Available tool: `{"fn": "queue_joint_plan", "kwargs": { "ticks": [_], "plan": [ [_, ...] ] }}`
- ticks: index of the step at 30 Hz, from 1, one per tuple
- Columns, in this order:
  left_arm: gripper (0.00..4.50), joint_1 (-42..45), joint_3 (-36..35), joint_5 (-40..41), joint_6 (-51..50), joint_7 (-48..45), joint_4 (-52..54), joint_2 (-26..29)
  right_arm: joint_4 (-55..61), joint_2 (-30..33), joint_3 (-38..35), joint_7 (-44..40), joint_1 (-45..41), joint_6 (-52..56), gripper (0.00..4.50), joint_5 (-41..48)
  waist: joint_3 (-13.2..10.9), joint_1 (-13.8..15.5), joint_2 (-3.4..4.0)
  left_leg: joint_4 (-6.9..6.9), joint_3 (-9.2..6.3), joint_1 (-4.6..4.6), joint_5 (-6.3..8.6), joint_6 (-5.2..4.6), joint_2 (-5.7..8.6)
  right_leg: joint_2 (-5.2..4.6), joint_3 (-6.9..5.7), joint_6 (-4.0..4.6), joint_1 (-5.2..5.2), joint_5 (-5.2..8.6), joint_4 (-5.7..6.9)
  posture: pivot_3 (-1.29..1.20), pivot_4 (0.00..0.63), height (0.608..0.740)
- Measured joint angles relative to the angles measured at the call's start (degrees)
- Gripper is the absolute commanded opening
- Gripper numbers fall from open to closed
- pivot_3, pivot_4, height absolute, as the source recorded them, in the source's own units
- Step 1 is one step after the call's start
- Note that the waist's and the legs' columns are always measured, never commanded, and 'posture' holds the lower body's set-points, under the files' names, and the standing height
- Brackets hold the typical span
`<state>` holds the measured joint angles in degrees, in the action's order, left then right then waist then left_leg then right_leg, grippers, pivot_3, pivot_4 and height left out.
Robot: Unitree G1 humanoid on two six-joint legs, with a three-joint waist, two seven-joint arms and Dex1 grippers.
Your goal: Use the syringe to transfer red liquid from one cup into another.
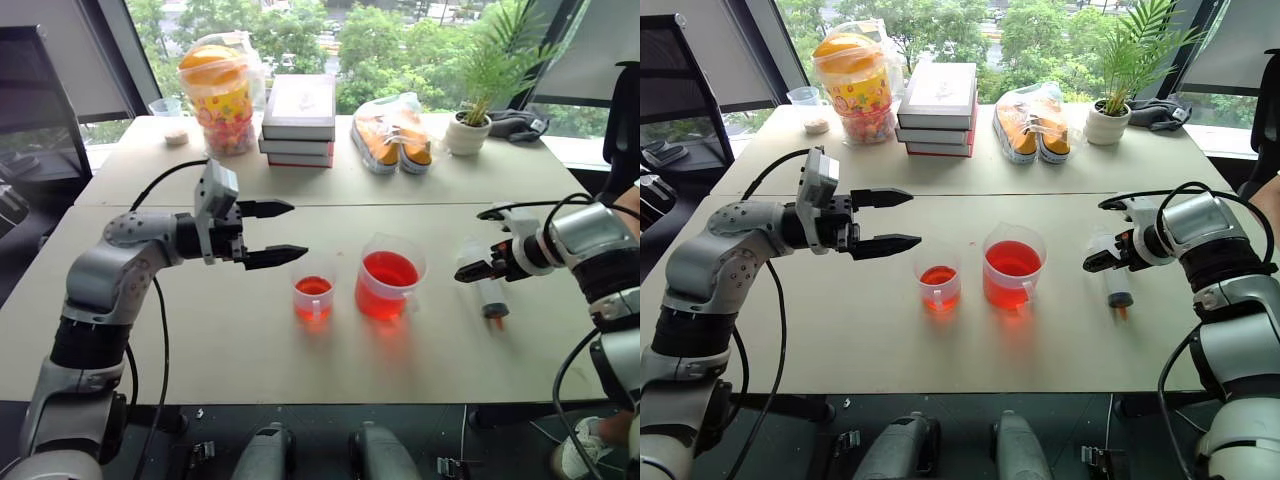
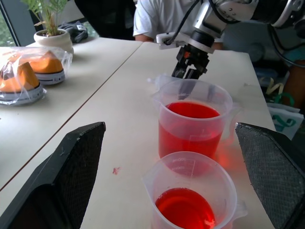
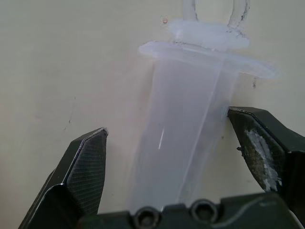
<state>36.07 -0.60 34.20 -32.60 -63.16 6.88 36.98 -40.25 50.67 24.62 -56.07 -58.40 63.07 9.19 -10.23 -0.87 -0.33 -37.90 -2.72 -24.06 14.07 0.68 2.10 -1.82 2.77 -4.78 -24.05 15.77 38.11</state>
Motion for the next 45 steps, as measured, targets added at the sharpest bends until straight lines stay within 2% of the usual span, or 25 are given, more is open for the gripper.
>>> {"fn": "queue_joint_plan", "kwargs": {
  "ticks": [2, 4, 10, 13, 17, 19, 20, 23, 27, 29, 33, 38, 42, 45],
  "plan": [
    [4.50, -0.1, 0.0, 0.0, 0.5, 0.3, 0.0, -0.3, -2.2, -0.4, 0.8, -1.0, -0.8, -1.7, 2.10, -2.3, 0.0, 0.0, 0.00, 0.00, 0.00, 0.00, 0.00, 0.00, 0.00, 0.00, 0.00, 0.00, 0.00, 0.00, 0.00, 0.00, 0.150, 0.740],
    [4.50, -0.3, 0.0, -0.2, 0.7, 0.5, 0.0, -0.5, -2.7, -0.6, 1.1, -2.4, -1.1, -2.4, 1.42, -3.5, 0.0, 0.0, 0.00, 0.00, -0.02, 0.00, 0.00, 0.00, 0.00, 0.01, -0.01, 0.00, 0.00, 0.00, 0.00, 0.00, 0.150, 0.740],
    [4.50, -0.4, 0.0, -0.5, 0.9, 0.8, 0.0, -1.1, -1.2, -0.9, 1.7, -5.1, -0.9, -3.4, 1.40, -7.1, 0.0, 0.0, 0.00, 0.00, -0.02, 0.01, 0.00, 0.01, 0.00, 0.01, -0.01, 0.00, 0.00, -0.01, 0.01, 0.00, 0.150, 0.740],
    [4.50, -0.3, 0.1, -0.7, 1.0, 0.6, -0.1, -1.1, 3.1, -0.2, -1.2, -3.3, 0.3, -3.6, 1.40, -7.2, 0.0, 0.0, 0.05, 0.01, -0.01, -0.12, 0.00, 0.01, 0.01, -0.01, 0.01, -0.01, -0.17, -0.01, 0.06, 0.00, 0.150, 0.740],
    [4.50, 0.3, 0.4, -1.1, 1.6, -0.1, -1.3, -1.3, 18.9, 0.9, -18.0, 2.7, 1.4, -5.1, 1.40, -2.4, 0.0, 0.1, 0.11, 0.05, -0.04, -0.36, -0.01, 0.03, 0.01, 0.01, 0.01, -0.01, -0.48, -0.01, 0.14, 0.00, 0.150, 0.740],
    [4.50, 1.0, 0.5, -1.2, 1.8, -0.5, -1.9, -1.3, 27.5, -1.0, -26.6, 5.2, 1.0, -2.1, 1.40, 1.5, 0.0, 0.0, 0.10, 0.08, -0.08, -0.35, -0.01, 0.03, -0.02, 0.03, -0.01, -0.01, -0.48, -0.01, 0.13, 0.00, 0.150, 0.740],
    [4.50, 1.5, 0.6, -1.2, 2.0, -0.8, -2.5, -1.3, 32.8, -4.2, -32.9, 7.3, 1.0, 0.7, 1.40, 4.1, 0.0, 0.0, 0.08, 0.09, -0.12, -0.35, -0.01, 0.03, -0.03, 0.04, -0.02, -0.01, -0.45, -0.01, 0.12, 0.00, 0.150, 0.740],
    [4.50, 3.3, 1.2, -1.4, 2.4, -1.5, -3.7, -1.7, 46.4, -14.1, -44.4, 12.1, 1.4, 4.8, 1.40, 12.8, 0.0, 0.1, 0.08, 0.03, -0.14, -0.35, -0.01, 0.03, -0.01, 0.01, -0.02, -0.01, -0.41, -0.02, 0.15, 0.00, 0.150, 0.740],
    [4.50, 4.7, 1.9, -2.1, 3.0, -2.7, -5.6, -1.7, 61.3, -23.7, -52.5, 17.1, 8.1, 6.6, 1.40, 21.9, 0.0, 0.6, 0.02, -0.03, -0.26, -0.36, -0.01, 0.03, 0.08, -0.10, -0.15, -0.06, -0.27, -0.04, 0.07, 0.00, 0.150, 0.740],
    [4.50, 5.2, 2.0, -2.3, 3.1, -3.1, -6.3, -1.8, 64.2, -25.4, -53.2, 18.6, 11.7, 6.0, 1.40, 23.8, 0.0, 0.6, 0.02, -0.04, -0.23, -0.37, -0.01, 0.03, 0.13, -0.15, -0.12, -0.10, -0.27, -0.07, 0.07, 0.00, 0.150, 0.740],
    [4.50, 7.1, 2.0, -2.4, 3.1, -3.7, -8.0, -2.7, 72.5, -29.9, -52.0, 20.0, 24.4, -1.8, 1.40, 25.9, 0.0, 0.2, 0.00, -0.04, -0.24, -0.36, -0.01, 0.02, 0.12, -0.11, -0.12, -0.10, -0.29, -0.07, 0.12, 0.00, 0.150, 0.740],
    [4.50, 12.0, 2.0, -2.3, 3.0, -5.4, -10.7, -4.3, 74.1, -33.1, -42.6, 21.1, 39.1, -19.5, 1.40, 19.2, 0.1, -0.2, 0.02, -0.05, -0.15, -0.26, -0.02, 0.03, 0.09, 0.02, -0.04, -0.11, -0.29, -0.07, 0.22, 0.00, 0.150, 0.740],
    [4.50, 16.1, 2.1, -1.2, 1.5, -5.6, -14.1, -8.7, 69.2, -34.9, -36.6, 22.8, 43.5, -32.9, 1.40, 12.8, 0.1, -0.1, 0.01, -0.14, -0.13, -0.22, -0.05, 0.06, 0.08, 0.12, -0.05, -0.11, -0.26, -0.07, 0.29, 0.00, 0.150, 0.740],
    [4.50, 18.7, 2.2, -1.0, 0.4, -5.5, -15.2, -10.8, 67.3, -35.2, -34.6, 23.3, 44.4, -37.3, 1.40, 11.2, 0.1, 0.0, 0.01, -0.14, -0.15, -0.22, -0.05, 0.06, 0.07, 0.13, -0.06, -0.11, -0.26, -0.07, 0.28, 0.00, 0.150, 0.740]
  ]
}}
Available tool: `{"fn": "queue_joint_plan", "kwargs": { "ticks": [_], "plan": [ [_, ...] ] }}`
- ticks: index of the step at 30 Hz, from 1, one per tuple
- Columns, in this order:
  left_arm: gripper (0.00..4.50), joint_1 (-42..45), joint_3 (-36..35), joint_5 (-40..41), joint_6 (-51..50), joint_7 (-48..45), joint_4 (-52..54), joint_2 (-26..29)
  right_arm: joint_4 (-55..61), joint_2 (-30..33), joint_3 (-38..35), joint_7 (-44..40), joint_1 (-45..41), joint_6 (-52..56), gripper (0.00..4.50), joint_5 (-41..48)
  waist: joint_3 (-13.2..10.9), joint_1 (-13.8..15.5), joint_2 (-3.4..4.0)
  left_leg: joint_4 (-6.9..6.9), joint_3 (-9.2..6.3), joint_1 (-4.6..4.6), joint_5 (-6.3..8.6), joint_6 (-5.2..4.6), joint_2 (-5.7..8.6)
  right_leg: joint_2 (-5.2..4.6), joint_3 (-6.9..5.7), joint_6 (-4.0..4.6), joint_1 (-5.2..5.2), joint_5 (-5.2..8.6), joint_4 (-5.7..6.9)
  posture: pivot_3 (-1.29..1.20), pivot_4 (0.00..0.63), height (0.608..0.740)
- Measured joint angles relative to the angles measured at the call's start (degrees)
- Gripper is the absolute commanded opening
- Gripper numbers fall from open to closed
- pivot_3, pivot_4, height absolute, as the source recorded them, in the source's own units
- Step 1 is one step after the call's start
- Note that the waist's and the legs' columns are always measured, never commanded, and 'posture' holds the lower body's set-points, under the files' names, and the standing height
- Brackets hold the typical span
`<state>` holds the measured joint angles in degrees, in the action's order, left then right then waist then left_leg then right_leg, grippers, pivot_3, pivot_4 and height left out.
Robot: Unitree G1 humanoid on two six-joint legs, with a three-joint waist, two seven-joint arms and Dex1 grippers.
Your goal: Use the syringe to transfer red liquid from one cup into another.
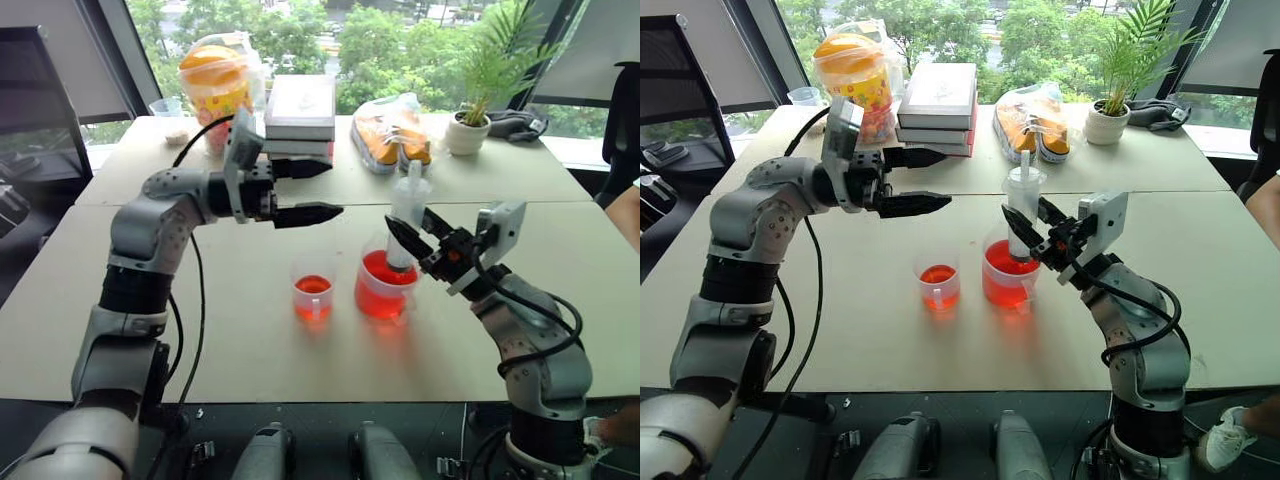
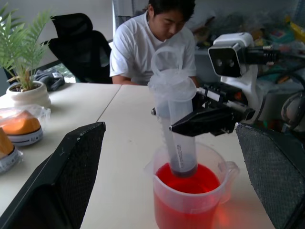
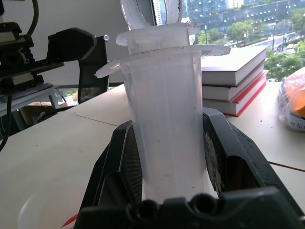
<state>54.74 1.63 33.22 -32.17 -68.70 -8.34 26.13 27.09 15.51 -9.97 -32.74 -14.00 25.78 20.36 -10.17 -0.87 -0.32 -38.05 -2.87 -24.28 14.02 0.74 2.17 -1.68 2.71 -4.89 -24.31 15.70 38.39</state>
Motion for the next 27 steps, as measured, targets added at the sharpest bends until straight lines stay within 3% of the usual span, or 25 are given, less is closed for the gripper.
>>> {"fn": "queue_joint_plan", "kwargs": {
  "ticks": [6, 19, 22, 27],
  "plan": [
    [4.50, 2.2, 2.6, 1.3, -3.9, -2.1, -0.3, -4.2, -2.0, 0.4, 1.5, 1.5, 0.2, -4.2, 1.40, -0.9, 0.0, 0.0, 0.00, 0.00, 0.00, 0.00, 0.00, 0.00, -0.01, 0.00, 0.04, 0.00, 0.00, 0.00, 0.01, 0.00, 0.150, 0.740],
    [4.50, 5.3, 7.3, -2.4, -2.0, -2.3, -6.4, -10.8, -2.1, 2.5, 4.5, 2.6, 2.0, -5.2, 1.40, -0.9, 0.0, 0.0, 0.00, 0.00, 0.00, 0.01, -0.01, 0.01, 0.00, 0.05, 0.06, 0.00, 0.02, 0.00, 0.01, 0.00, 0.150, 0.740],
    [3.70, 6.2, 7.7, -2.8, -1.9, -2.3, -7.7, -12.2, -2.0, 3.2, 4.6, 2.7, 2.0, -5.0, 1.40, -0.5, 0.0, 0.1, 0.00, 0.00, 0.00, 0.01, -0.01, 0.01, 0.00, 0.06, 0.06, 0.00, 0.02, 0.00, 0.01, 0.00, 0.150, 0.740],
    [1.35, 7.0, 6.8, -3.4, -1.7, -1.4, -9.6, -13.3, -1.5, 3.8, 4.7, 2.8, 2.2, -4.8, 1.40, 0.4, 0.0, -0.1, 0.00, 0.00, 0.00, 0.02, -0.01, 0.01, -0.01, 0.04, 0.06, 0.00, 0.02, 0.00, 0.02, 0.00, 0.150, 0.740]
  ]
}}
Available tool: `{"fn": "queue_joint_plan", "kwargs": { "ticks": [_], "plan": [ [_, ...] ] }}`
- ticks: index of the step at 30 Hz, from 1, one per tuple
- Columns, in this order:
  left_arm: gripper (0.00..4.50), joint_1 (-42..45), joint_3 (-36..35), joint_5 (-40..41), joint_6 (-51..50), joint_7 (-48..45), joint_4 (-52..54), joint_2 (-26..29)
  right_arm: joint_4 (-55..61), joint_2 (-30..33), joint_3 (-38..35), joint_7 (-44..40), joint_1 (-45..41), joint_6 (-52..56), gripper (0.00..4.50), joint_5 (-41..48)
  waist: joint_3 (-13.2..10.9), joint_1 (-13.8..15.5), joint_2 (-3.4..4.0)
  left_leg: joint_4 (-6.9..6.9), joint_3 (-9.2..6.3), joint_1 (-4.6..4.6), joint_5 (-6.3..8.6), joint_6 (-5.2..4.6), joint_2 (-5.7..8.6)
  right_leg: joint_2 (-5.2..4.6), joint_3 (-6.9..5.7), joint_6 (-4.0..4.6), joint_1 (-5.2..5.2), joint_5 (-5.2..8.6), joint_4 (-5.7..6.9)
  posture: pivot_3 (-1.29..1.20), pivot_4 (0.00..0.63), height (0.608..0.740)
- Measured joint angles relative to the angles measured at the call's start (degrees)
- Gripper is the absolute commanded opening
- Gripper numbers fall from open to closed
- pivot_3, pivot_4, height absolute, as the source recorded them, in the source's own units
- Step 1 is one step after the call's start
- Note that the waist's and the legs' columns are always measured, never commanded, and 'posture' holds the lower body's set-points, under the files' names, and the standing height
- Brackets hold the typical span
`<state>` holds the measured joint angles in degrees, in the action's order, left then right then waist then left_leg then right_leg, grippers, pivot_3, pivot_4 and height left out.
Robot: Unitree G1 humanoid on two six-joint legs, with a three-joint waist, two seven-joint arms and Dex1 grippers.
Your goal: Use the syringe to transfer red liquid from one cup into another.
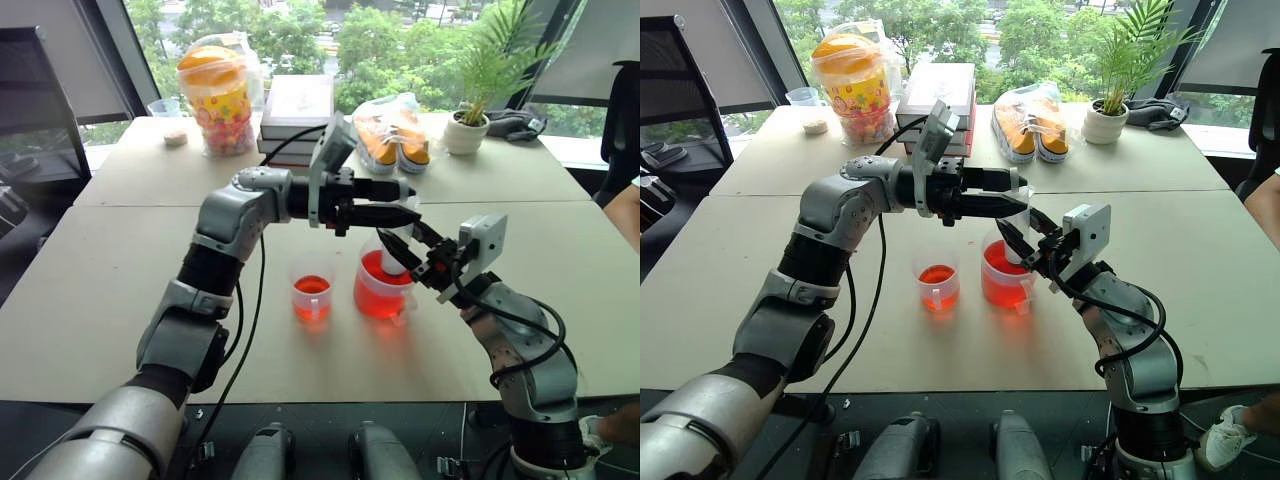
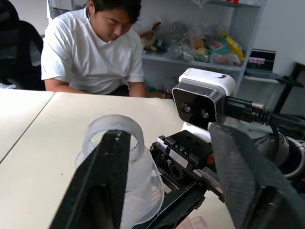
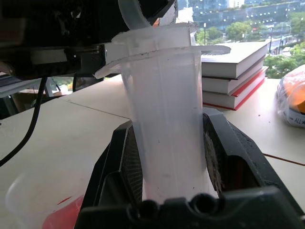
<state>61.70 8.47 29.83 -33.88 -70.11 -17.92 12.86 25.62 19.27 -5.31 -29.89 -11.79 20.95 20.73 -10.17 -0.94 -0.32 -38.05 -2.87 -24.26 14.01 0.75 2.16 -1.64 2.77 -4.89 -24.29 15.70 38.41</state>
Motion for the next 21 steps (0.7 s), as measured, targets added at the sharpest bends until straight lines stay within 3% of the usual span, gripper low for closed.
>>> {"fn": "queue_joint_plan", "kwargs": {
  "ticks": [3, 21],
  "plan": [
    [0.04, 0.3, -0.5, -0.6, 0.7, 0.3, -0.7, -0.3, 0.9, 0.1, 0.5, -0.1, 0.4, 0.1, 1.40, 0.7, 0.0, 0.1, 0.00, 0.00, -0.01, 0.00, 0.00, 0.00, 0.00, 0.00, 0.00, 0.00, 0.00, 0.00, 0.00, 0.00, 0.150, 0.740],
    [0.04, 6.4, -0.6, -2.2, 3.6, -1.4, -8.9, -1.0, 0.3, 1.1, -0.3, 0.2, 0.5, 1.9, 1.40, 5.4, 0.0, 0.1, 0.00, -0.01, -0.01, 0.00, 0.00, 0.00, 0.01, 0.04, -0.03, 0.00, 0.04, 0.00, -0.03, 0.00, 0.150, 0.740]
  ]
}}
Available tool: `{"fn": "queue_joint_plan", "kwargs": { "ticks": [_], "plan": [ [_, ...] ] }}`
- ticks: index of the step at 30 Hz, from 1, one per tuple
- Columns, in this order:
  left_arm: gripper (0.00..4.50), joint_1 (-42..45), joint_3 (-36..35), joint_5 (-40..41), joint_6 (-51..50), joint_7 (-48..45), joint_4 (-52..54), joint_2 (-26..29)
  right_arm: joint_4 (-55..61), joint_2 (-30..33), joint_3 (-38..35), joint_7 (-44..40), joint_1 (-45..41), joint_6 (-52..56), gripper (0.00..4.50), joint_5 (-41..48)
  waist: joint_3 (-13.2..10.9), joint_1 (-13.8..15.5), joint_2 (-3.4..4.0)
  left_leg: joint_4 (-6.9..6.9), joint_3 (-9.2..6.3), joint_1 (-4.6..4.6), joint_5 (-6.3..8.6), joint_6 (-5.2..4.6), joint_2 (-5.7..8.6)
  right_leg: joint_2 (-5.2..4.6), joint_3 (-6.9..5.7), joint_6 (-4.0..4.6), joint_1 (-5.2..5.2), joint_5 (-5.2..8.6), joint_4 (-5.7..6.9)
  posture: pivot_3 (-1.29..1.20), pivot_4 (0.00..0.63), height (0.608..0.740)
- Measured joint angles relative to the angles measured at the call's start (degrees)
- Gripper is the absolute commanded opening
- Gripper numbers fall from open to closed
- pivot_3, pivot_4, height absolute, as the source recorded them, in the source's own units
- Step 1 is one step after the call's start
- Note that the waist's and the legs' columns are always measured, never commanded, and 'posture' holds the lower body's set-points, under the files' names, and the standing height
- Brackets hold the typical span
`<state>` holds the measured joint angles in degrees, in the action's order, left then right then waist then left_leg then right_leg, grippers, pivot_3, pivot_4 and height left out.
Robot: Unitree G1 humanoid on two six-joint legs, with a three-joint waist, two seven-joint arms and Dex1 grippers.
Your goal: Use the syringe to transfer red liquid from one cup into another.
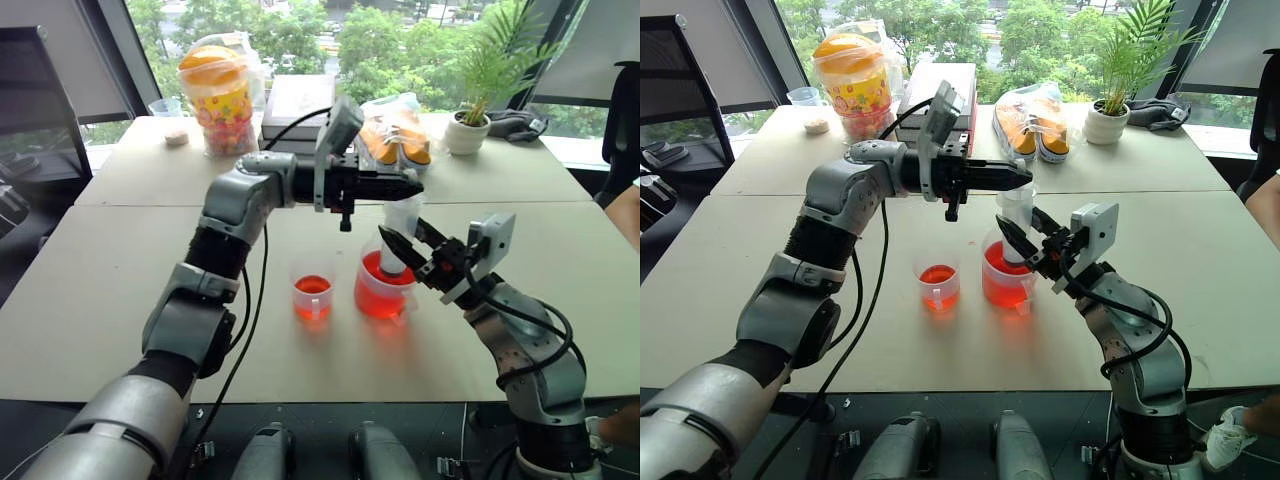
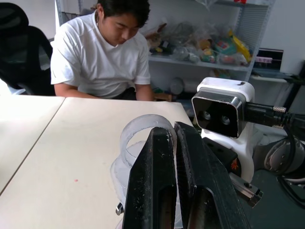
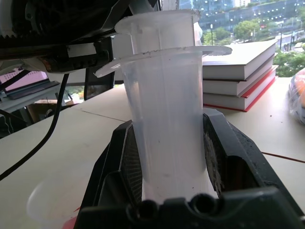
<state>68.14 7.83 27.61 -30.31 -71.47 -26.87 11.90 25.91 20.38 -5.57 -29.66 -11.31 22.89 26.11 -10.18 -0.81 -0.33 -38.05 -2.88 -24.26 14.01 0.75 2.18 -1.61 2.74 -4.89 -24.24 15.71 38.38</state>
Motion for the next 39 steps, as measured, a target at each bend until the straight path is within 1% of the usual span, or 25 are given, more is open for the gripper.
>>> {"fn": "queue_joint_plan", "kwargs": {
  "ticks": [7, 17, 20, 23, 26, 27, 35, 39],
  "plan": [
    [0.04, 2.1, 0.0, -0.2, 2.4, -0.9, -3.5, 0.0, -0.5, 0.1, -0.1, 0.1, 0.0, 0.0, 1.40, 0.3, 0.0, 0.0, 0.00, 0.00, -0.01, 0.00, 0.00, 0.00, 0.00, 0.00, -0.02, 0.00, 0.00, 0.00, 0.00, 0.00, 0.150, 0.740],
    [0.04, 2.8, -0.1, -0.2, 4.6, -1.1, -4.6, 0.1, -0.5, 0.7, -0.1, 0.2, -0.1, 0.7, 1.40, 1.2, 0.0, 0.0, 0.00, 0.00, -0.01, 0.00, 0.00, 0.00, 0.00, 0.01, -0.01, 0.00, 0.00, 0.00, 0.00, 0.00, 0.150, 0.740],
    [1.01, 2.9, -0.4, -0.2, 4.6, -1.1, -4.6, 0.6, -0.3, 0.9, 0.0, 0.2, -0.6, 1.5, 1.40, 1.8, 0.0, -0.1, 0.00, 0.00, -0.01, 0.00, 0.00, 0.00, 0.00, 0.01, -0.02, 0.00, -0.01, 0.00, 0.00, 0.00, 0.150, 0.740],
    [2.39, 2.8, -0.6, -0.2, 4.2, -1.8, -3.9, 1.7, -0.1, 1.6, -0.6, 0.9, -1.7, 3.2, 1.40, 2.5, 0.0, -0.1, 0.00, 0.00, -0.02, 0.00, 0.00, 0.00, -0.01, 0.01, -0.02, 0.00, 0.00, 0.00, 0.01, 0.00, 0.150, 0.740],
    [3.94, 2.2, -0.6, -0.3, 4.4, -2.9, -2.0, 2.4, -0.1, 2.3, -1.3, 1.5, -3.3, 5.0, 1.40, 3.4, 0.0, 0.0, 0.00, 0.00, -0.01, 0.00, 0.00, 0.00, -0.01, -0.02, 0.00, 0.00, 0.00, 0.00, 0.00, 0.00, 0.150, 0.740],
    [4.33, 2.2, -0.6, -0.4, 4.4, -3.2, -1.7, 2.6, -0.1, 2.4, -1.5, 1.6, -3.6, 5.3, 1.40, 3.6, 0.0, 0.0, 0.00, 0.00, -0.03, -0.01, 0.00, 0.00, -0.01, -0.01, 0.00, 0.00, 0.00, 0.00, 0.00, 0.00, 0.150, 0.740],
    [4.33, -0.4, -0.6, -2.6, 6.0, -4.1, -0.2, 6.5, 1.1, 3.6, -1.7, 1.2, -5.9, 7.1, 1.40, 5.3, 0.0, -0.2, 0.00, 0.00, -0.01, 0.00, 0.00, 0.00, -0.02, -0.02, 0.01, 0.00, -0.01, 0.00, 0.02, 0.00, 0.150, 0.740],
    [4.33, -3.9, -2.3, -2.4, 3.9, -4.9, 1.1, 13.1, 2.4, 5.6, -2.6, 1.5, -9.1, 8.8, 1.40, 7.1, 0.0, -0.4, 0.00, 0.01, -0.04, 0.00, 0.00, 0.00, -0.06, -0.01, 0.02, 0.00, -0.07, 0.00, 0.05, 0.00, 0.150, 0.740]
  ]
}}
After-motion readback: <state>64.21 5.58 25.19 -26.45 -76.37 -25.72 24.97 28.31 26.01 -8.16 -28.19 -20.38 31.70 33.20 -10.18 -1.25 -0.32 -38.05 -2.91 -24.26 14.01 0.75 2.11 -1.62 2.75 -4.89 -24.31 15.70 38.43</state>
